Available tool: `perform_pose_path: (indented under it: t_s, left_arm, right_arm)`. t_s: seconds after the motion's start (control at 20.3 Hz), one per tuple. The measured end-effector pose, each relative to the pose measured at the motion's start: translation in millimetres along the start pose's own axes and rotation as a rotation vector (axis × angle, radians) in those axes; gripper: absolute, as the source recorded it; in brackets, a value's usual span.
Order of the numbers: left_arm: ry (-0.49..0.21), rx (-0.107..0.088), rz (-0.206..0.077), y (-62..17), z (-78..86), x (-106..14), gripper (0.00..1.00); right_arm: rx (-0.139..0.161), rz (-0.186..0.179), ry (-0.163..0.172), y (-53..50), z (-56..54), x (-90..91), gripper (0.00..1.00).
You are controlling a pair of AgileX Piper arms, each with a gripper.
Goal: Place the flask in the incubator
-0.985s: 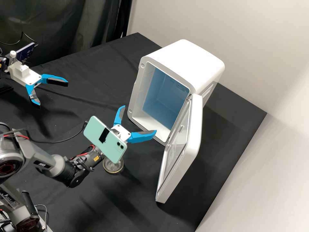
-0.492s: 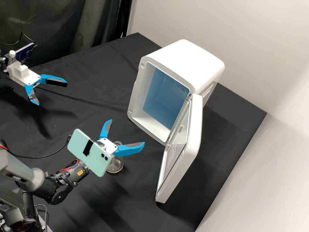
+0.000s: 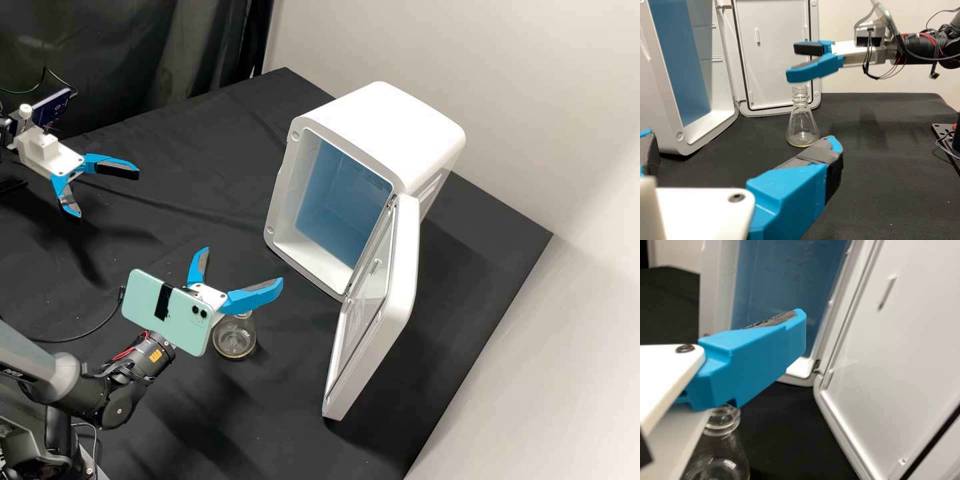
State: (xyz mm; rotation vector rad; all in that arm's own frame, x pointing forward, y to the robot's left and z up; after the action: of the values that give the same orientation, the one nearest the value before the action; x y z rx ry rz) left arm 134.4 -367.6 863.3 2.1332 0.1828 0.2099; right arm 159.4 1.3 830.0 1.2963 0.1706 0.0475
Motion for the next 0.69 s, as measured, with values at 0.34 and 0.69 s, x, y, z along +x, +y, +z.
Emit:
perform_pose_path:
  t_s: [0.34, 0.69]
  left_arm:
    - [-0.004, -0.001, 0.019, 3.1, 1.8, -1.2, 1.00]
    - [-0.005, -0.003, 0.021, 2.7, 3.5, -2.7, 1.00]
  right_arm:
    - [-0.028, -0.140, -0.001, -18.8, 11.7, 4.1, 1.00]
    - [-0.041, -0.250, -0.034, -39.2, 28.2, 8.2, 1.00]
